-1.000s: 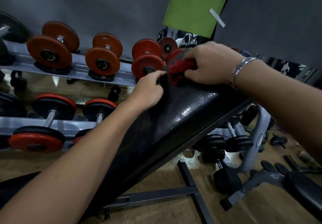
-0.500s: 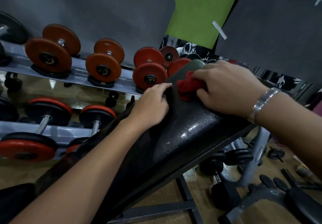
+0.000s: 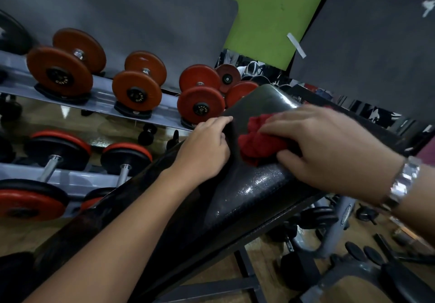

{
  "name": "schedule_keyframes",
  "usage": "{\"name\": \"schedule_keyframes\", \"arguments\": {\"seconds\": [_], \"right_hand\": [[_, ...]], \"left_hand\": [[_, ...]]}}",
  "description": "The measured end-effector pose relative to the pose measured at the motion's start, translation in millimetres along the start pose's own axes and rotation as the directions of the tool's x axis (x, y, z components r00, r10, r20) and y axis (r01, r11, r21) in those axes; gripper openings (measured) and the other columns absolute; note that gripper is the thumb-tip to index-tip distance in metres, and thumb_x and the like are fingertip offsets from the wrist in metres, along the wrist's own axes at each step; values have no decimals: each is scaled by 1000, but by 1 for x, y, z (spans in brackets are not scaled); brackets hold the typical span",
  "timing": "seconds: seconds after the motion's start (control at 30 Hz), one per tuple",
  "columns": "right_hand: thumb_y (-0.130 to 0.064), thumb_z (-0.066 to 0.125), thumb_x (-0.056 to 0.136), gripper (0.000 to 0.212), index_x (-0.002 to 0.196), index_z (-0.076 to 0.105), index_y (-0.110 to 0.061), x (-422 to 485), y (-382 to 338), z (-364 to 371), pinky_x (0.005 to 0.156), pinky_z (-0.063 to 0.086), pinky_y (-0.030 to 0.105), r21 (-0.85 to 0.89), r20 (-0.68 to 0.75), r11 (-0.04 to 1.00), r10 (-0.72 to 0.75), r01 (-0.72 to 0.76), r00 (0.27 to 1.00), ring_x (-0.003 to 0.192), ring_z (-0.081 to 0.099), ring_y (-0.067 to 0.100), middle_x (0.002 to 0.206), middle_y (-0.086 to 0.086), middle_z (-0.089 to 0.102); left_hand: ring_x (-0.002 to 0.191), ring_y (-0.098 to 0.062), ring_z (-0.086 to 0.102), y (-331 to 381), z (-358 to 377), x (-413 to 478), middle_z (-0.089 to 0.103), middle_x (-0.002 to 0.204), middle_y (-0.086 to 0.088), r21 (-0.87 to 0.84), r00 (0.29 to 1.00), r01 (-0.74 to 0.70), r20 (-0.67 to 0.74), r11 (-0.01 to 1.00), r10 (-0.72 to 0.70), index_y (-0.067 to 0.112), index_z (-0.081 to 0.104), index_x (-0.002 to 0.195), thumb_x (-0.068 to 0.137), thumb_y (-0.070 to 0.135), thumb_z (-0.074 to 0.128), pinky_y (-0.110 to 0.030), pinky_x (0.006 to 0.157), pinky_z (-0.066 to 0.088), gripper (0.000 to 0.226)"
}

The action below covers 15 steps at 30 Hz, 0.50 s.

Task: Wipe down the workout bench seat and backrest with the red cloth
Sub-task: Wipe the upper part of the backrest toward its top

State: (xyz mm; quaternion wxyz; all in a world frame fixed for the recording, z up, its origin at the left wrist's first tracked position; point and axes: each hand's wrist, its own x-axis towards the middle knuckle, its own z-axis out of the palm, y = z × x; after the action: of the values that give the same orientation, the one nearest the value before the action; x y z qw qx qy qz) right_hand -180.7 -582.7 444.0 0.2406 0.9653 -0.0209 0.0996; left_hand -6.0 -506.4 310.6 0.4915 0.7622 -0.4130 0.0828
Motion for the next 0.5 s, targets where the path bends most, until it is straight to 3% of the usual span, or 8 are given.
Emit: {"name": "schedule_keyframes", "arguments": {"seconds": [0.07, 0.23, 0.37, 0.5], "right_hand": [[-37, 54, 81, 38, 116, 69, -29, -13, -4, 1, 98, 50, 38, 22, 22, 999, -46, 46, 999, 109, 62, 15, 115, -12, 69], [-39, 47, 82, 36, 110, 68, -30, -12, -1, -1, 88, 54, 39, -56, -17, 998, 27, -28, 999, 104, 62, 17, 113, -11, 68], [-35, 45, 83, 39, 116, 66, -31, 6, -25, 12, 103, 46, 37, -67, 30, 998, 0, 3, 1000, 115, 60, 16, 117, -10, 67], [-36, 50, 80, 34, 107, 68, -29, -10, -32, 15, 104, 39, 34, -2, 100, 996, -85, 85, 991, 113, 58, 16, 111, -11, 67]], "left_hand": [[135, -20, 45, 0, 0, -2, 51, 149, 3, -18, 1000, 6, 0, 1000, -6, 21, 48, 147, 99, 6, 42, -30, 109, 35, 51], [138, -17, 40, 2, 2, -2, 48, 152, 7, -18, 1000, 27, -2, 999, -27, 24, 46, 149, 100, 8, 41, -25, 106, 30, 52], [136, -18, 43, 0, 3, -1, 51, 149, 4, -47, 1000, 9, -7, 999, -10, 22, 47, 148, 100, 8, 43, -25, 106, 33, 50], [140, -13, 41, -5, 2, -2, 51, 150, 7, -111, 1000, 12, -9, 994, -13, 24, 49, 148, 101, 10, 44, -25, 113, 30, 49]]}}
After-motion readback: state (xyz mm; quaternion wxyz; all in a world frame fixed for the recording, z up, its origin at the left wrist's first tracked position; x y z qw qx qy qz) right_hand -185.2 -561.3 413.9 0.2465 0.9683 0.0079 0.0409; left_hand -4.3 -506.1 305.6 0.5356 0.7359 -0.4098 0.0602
